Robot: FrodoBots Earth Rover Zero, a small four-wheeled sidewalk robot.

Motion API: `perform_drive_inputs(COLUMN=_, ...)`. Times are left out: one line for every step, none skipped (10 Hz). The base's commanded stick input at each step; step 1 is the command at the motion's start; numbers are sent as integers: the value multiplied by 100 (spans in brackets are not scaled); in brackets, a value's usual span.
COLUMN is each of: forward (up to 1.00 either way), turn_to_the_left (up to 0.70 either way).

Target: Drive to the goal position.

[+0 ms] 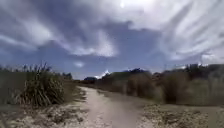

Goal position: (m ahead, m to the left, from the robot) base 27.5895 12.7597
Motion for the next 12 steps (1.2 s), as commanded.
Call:
perform_drive_inputs(forward=85, turn_to_the_left=34)
perform_drive_inputs(forward=85, turn_to_the_left=34)
perform_drive_inputs(forward=85, turn_to_the_left=34)
perform_drive_inputs(forward=85, turn_to_the_left=17)
perform_drive_inputs(forward=85, turn_to_the_left=0)
perform_drive_inputs(forward=85, turn_to_the_left=1)
perform_drive_inputs(forward=85, turn_to_the_left=15)
perform_drive_inputs(forward=85, turn_to_the_left=34)
perform_drive_inputs(forward=85, turn_to_the_left=8)
perform_drive_inputs(forward=85, turn_to_the_left=0)
perform_drive_inputs(forward=85, turn_to_the_left=0)
perform_drive_inputs(forward=85, turn_to_the_left=0)
